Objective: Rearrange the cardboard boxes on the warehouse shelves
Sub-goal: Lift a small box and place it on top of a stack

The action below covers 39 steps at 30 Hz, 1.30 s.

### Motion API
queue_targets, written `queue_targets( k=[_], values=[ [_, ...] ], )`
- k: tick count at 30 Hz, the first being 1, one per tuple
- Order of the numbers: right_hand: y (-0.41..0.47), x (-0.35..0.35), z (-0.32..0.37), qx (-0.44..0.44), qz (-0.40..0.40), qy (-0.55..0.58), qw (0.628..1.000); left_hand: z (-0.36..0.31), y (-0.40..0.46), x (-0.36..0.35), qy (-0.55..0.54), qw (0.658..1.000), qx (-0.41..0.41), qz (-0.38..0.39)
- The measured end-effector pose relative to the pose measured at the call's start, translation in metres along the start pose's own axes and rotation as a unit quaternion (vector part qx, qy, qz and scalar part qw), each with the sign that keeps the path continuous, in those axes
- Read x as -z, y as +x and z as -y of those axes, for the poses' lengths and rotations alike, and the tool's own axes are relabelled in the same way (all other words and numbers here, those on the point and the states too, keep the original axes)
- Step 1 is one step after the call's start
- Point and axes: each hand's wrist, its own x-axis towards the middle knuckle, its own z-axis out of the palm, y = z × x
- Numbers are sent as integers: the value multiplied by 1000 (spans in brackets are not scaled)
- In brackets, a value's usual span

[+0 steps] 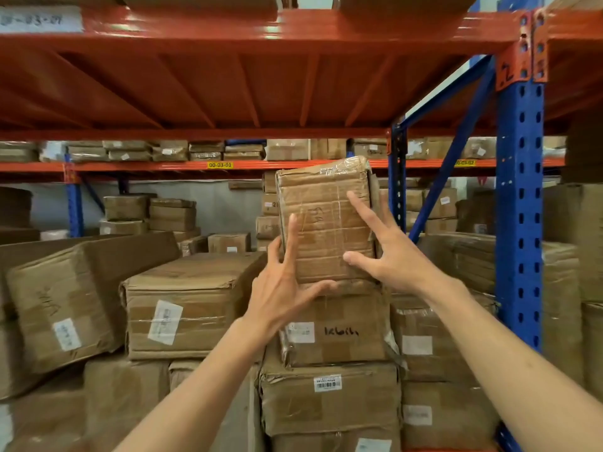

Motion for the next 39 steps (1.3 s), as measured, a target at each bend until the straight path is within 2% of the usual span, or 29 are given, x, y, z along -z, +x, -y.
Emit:
queue_targets(
  k=[4,8,13,16,21,23,27,29,32,34,36,39],
  values=[
    [-58,-64,7,-110,-116,112,981,-6,59,43,13,994,-105,11],
    [-74,-103,24,-158,-211,154,952,-20,123,83,84,970,-204,99],
    [-54,-111,42,-194,-296,182,918,-39,165,94,200,926,-187,262],
    [-42,-110,45,-208,-307,166,914,-43,169,88,246,913,-194,262],
    [-29,-100,43,-242,-324,126,906,-45,156,82,288,905,-240,202],
    [-25,-83,38,-225,-316,80,918,-42,150,86,286,916,-220,177],
    [2,-23,31,-138,-253,-40,957,-30,133,98,218,963,-121,106],
    [15,-2,31,-104,-210,-71,970,-23,111,91,171,983,-53,50],
    [20,0,30,-46,-162,-85,982,-11,74,78,130,991,34,-2],
    [16,-10,29,-4,-164,-61,985,2,58,81,120,991,53,3],
    [14,-22,29,17,-181,-24,983,16,53,94,106,992,59,39],
    [17,-45,35,-45,-166,78,982,37,50,119,87,988,50,119]
  ],
)
